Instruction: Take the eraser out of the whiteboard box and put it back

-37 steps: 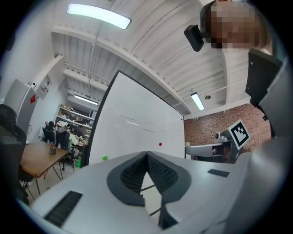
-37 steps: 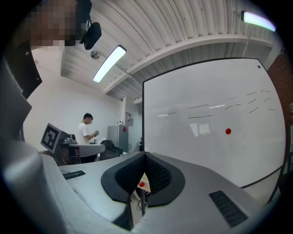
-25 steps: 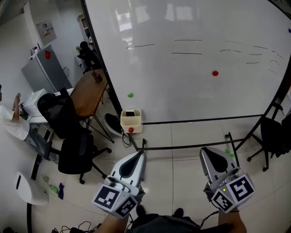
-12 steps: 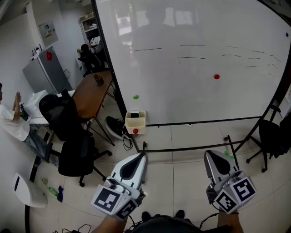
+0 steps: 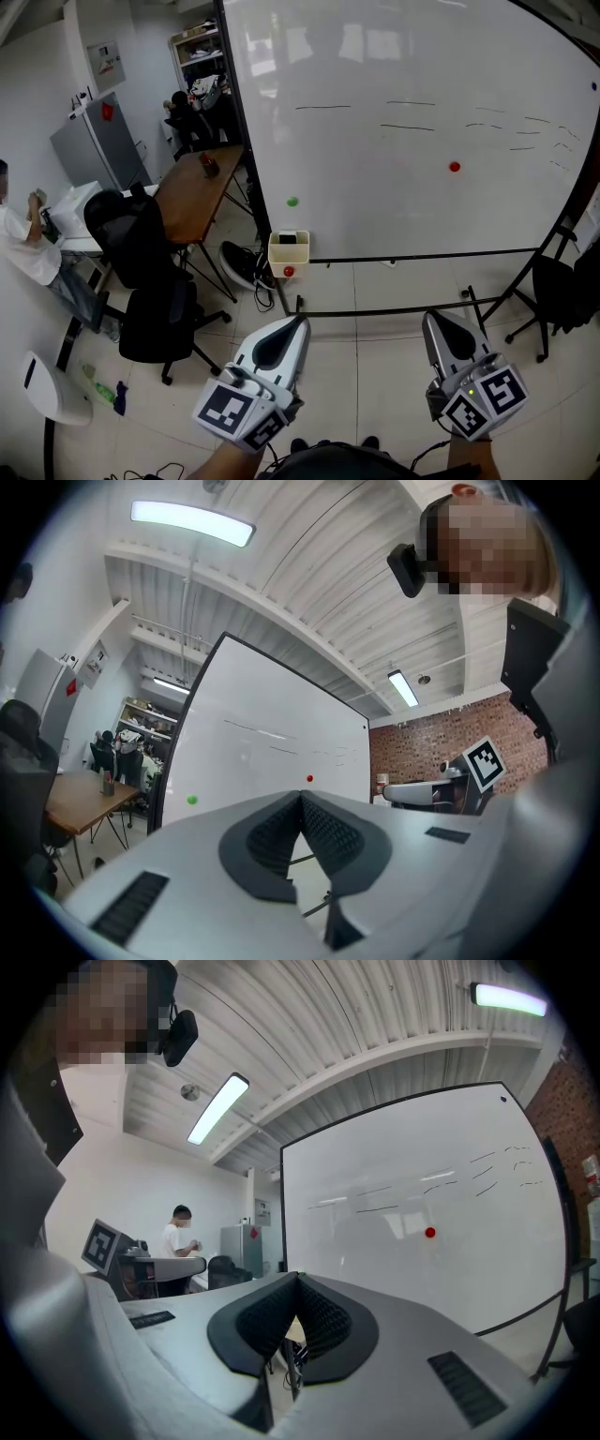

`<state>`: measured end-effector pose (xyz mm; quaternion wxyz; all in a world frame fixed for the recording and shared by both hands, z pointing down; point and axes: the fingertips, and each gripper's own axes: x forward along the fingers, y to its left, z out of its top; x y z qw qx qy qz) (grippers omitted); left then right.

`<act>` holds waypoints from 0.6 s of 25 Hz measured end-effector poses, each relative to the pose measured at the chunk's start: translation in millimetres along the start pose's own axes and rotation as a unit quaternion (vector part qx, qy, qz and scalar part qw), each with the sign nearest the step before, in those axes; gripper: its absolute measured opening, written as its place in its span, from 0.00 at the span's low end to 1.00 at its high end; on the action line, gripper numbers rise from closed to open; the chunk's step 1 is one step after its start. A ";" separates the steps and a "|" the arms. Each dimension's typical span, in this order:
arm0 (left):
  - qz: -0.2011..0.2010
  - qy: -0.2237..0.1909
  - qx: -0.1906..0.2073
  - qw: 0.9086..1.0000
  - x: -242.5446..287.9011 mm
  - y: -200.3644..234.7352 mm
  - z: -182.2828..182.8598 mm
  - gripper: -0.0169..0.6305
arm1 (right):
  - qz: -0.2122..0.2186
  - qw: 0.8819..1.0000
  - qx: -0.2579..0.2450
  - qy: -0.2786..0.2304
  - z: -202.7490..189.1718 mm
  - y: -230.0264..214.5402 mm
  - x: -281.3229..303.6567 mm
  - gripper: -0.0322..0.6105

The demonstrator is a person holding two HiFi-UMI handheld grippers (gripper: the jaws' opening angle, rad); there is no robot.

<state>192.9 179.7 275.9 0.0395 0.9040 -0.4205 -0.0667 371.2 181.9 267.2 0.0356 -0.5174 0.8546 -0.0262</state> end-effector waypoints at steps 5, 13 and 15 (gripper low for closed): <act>0.000 -0.001 0.000 1.000 -7.8 -2.9 1.8 0.07 | 0.002 1.000 -0.002 -0.001 2.5 8.1 -4.8 0.08; -0.002 -0.005 -0.005 1.000 -14.7 -4.9 2.1 0.07 | -0.001 1.000 -0.005 -0.002 2.8 14.4 -10.0 0.08; -0.003 -0.004 -0.004 1.000 -14.9 -4.8 1.9 0.07 | -0.001 1.000 -0.006 -0.004 3.7 15.0 -9.6 0.08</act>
